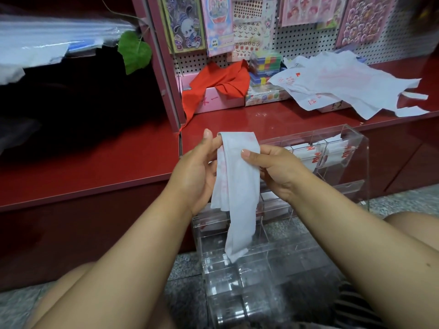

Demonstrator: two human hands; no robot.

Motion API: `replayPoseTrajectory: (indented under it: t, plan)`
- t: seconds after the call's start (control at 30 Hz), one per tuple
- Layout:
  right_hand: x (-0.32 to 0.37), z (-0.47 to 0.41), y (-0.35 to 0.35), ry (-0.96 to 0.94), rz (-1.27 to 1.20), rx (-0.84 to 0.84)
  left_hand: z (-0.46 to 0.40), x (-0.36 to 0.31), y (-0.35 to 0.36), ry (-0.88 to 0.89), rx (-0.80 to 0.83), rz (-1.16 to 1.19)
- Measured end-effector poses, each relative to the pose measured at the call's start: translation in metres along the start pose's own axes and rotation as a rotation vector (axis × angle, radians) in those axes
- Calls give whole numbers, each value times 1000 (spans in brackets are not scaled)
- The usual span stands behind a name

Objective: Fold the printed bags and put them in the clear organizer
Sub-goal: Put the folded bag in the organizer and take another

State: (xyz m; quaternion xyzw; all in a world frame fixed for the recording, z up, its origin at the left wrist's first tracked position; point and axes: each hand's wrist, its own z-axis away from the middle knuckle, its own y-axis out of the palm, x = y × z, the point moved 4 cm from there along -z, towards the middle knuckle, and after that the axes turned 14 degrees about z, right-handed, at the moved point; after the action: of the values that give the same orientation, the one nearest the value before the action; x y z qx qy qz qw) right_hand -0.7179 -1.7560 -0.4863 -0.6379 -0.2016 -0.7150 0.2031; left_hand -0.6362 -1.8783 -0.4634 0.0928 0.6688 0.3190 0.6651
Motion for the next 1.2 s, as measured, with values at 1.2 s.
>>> replayPoseTrajectory:
  t: [1.2]
  plan:
    - [-20,-9,6,-106,339,186,1,6,-19,87,-225,-248]
